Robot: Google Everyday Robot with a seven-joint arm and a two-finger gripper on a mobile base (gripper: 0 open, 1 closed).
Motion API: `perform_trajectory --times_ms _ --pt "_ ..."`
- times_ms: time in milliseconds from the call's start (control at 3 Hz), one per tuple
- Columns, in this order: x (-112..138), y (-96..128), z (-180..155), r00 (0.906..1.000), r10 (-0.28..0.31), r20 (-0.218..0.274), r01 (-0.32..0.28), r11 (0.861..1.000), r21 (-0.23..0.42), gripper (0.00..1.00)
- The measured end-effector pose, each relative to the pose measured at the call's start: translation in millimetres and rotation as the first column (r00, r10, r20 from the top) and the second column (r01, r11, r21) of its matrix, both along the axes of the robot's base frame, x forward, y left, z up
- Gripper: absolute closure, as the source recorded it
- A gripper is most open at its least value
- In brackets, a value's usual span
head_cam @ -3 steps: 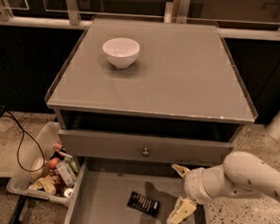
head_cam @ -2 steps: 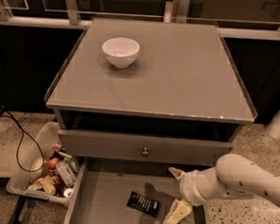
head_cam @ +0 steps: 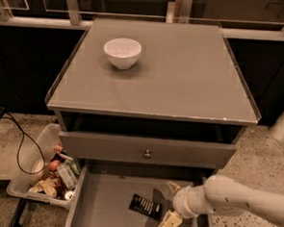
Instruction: Pick rxbar chocolate from middle drawer and place on counter
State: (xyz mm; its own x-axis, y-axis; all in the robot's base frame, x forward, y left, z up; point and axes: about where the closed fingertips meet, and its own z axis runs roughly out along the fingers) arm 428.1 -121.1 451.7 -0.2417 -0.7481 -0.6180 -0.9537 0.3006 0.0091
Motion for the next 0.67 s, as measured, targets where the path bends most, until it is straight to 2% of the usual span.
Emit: perform_trajectory --times_ms 667 --pt "6 22 -59 0.9985 -0.045 0.03 0.044 0.998 0.053 0.0"
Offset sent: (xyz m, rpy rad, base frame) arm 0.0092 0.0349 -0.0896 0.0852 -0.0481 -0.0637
